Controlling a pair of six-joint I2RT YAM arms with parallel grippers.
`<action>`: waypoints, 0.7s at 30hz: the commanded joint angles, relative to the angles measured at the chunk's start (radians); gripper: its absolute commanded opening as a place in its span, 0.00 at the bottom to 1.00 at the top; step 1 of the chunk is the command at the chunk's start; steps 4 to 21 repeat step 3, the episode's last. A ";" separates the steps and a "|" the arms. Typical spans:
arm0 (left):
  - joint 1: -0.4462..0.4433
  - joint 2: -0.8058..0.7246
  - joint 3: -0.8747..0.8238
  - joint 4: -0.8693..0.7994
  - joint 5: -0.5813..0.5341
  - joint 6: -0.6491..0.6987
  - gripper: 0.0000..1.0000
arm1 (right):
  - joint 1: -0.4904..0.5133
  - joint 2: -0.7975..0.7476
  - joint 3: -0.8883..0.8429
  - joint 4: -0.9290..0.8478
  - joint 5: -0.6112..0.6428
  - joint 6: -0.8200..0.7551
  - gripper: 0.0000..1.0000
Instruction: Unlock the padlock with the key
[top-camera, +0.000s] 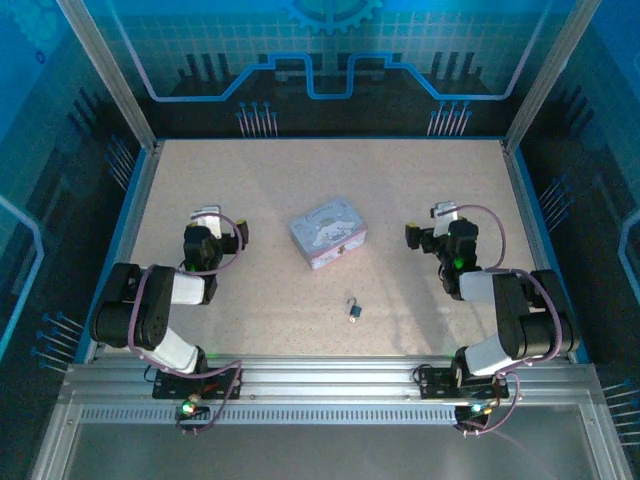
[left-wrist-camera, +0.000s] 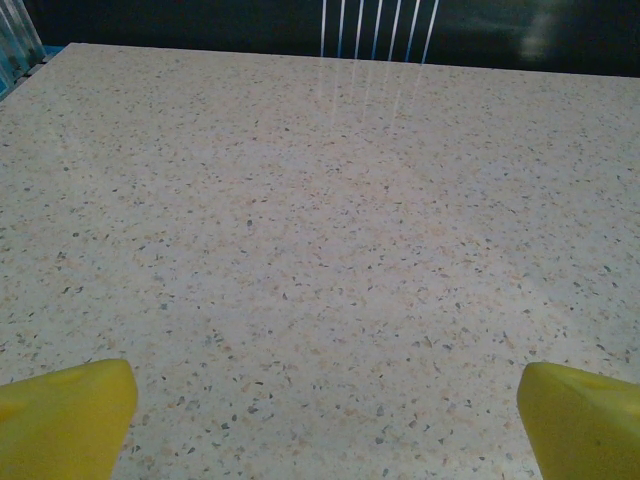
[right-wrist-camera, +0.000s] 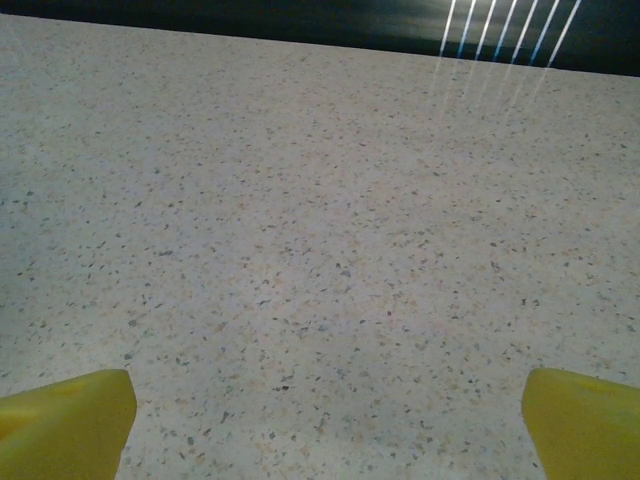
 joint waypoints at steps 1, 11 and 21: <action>0.005 -0.009 0.011 -0.004 0.024 -0.019 0.99 | 0.000 0.010 0.022 -0.011 -0.025 -0.018 1.00; 0.005 -0.010 0.011 -0.003 0.024 -0.019 0.99 | 0.000 0.008 0.021 -0.011 -0.025 -0.018 1.00; 0.005 -0.010 0.011 -0.003 0.024 -0.019 0.99 | 0.000 0.008 0.021 -0.011 -0.025 -0.018 1.00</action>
